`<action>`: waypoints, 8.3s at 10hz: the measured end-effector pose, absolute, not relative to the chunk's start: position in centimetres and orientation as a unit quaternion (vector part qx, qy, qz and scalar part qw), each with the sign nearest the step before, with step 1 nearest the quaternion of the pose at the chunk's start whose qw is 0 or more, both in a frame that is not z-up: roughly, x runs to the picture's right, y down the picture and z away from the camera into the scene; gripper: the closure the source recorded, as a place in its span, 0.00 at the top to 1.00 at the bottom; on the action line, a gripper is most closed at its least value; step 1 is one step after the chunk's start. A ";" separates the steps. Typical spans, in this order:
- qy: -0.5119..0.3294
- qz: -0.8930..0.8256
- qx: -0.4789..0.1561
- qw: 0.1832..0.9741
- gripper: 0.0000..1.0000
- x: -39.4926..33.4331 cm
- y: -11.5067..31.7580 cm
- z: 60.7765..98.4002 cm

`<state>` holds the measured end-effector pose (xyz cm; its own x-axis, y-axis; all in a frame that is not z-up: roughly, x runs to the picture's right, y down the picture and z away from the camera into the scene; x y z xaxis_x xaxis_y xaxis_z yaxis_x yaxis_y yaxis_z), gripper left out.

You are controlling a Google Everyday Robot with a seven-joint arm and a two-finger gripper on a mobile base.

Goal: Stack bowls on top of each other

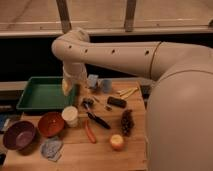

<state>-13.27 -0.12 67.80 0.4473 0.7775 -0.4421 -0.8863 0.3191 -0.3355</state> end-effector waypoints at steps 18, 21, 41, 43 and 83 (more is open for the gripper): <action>0.119 0.458 -0.288 0.833 0.65 -17.4 4.9 68.8; 0.115 0.439 -0.290 0.843 0.65 -18.9 5.9 69.1; 0.102 0.330 -0.327 0.879 0.65 -24.7 7.6 72.6; 0.104 0.315 -0.336 0.882 0.65 -25.9 8.2 73.2; 0.071 0.261 -0.429 0.862 0.00 -28.0 12.2 76.1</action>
<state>-28.03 12.21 76.05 0.8537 0.3888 -0.3464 -0.5109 0.4966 -0.7017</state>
